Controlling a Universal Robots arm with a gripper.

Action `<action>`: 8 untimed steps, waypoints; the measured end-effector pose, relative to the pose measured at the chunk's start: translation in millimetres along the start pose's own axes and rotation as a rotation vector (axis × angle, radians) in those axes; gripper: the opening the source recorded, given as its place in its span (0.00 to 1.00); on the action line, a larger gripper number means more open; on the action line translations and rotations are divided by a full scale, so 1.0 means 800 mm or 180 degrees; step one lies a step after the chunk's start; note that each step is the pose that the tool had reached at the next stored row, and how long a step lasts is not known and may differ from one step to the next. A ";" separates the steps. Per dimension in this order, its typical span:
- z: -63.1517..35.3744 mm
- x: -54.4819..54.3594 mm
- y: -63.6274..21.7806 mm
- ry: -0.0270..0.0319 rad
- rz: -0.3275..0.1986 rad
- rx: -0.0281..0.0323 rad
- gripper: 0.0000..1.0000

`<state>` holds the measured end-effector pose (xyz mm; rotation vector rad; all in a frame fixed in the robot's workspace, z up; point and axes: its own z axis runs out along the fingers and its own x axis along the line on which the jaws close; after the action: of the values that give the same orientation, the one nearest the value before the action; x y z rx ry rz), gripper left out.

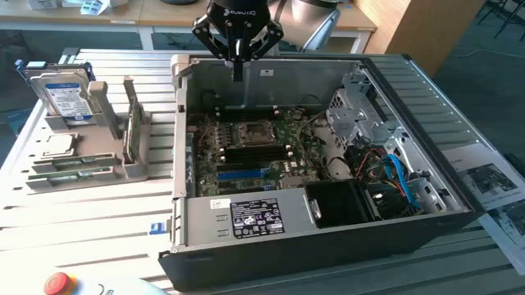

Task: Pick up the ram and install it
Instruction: 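Reach for the ram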

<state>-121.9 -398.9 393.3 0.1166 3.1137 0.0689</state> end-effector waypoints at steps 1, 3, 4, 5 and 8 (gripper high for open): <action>0.000 0.000 0.000 0.0000 0.0000 0.0000 0.10; 0.000 0.000 0.000 0.0000 0.0000 0.0000 0.10; 0.000 0.000 0.000 0.0000 0.0000 0.0000 0.10; 0.000 0.000 0.000 0.0000 0.0000 0.0000 0.10; 0.000 0.000 0.000 0.0000 0.0000 0.0000 0.10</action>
<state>-121.9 -398.8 393.3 0.1166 3.1137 0.0689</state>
